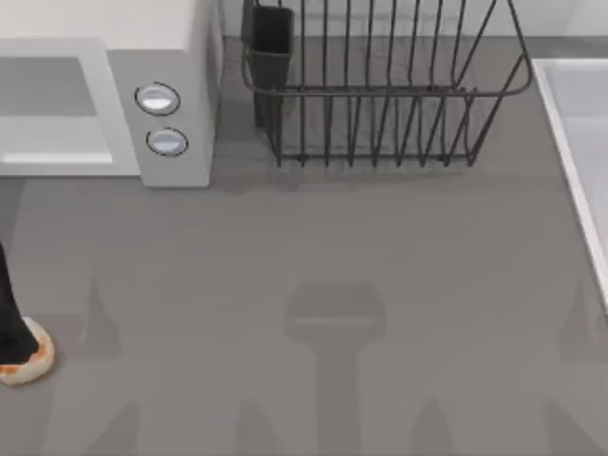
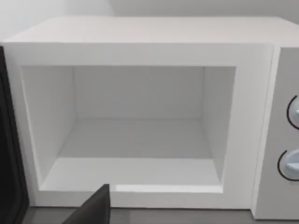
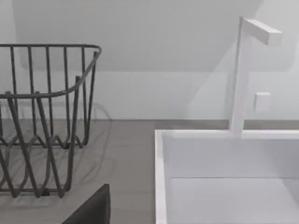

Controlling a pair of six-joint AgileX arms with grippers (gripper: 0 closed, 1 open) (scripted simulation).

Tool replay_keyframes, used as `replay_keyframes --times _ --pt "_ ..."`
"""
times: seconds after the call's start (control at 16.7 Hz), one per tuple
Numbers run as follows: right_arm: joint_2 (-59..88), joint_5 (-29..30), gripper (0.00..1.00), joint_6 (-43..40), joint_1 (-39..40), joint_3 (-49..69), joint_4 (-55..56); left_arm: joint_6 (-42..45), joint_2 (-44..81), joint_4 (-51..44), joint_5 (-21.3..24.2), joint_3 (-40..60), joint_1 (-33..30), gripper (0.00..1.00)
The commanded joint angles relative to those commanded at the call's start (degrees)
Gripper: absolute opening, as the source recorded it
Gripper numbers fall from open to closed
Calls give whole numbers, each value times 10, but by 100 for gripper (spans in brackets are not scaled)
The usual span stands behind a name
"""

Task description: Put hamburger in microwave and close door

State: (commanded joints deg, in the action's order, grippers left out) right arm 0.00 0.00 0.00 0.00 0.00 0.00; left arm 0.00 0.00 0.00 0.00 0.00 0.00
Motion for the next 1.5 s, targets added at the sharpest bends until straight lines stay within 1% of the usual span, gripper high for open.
replay_keyframes --times 0.24,0.48,0.66,1.14,1.32,1.5 --pt "0 0 100 0 0 0 0 18 19 -18 0 18 1 100" --pt "0 0 100 0 0 0 0 101 129 -102 0 107 3 100" --pt "0 0 100 0 0 0 0 184 273 -186 1 196 5 100" --pt "0 0 100 0 0 0 0 408 732 -412 2 436 8 100" --pt "0 0 100 0 0 0 0 477 851 -481 1 508 10 100" --pt "0 0 100 0 0 0 0 527 916 -532 1 561 12 100"
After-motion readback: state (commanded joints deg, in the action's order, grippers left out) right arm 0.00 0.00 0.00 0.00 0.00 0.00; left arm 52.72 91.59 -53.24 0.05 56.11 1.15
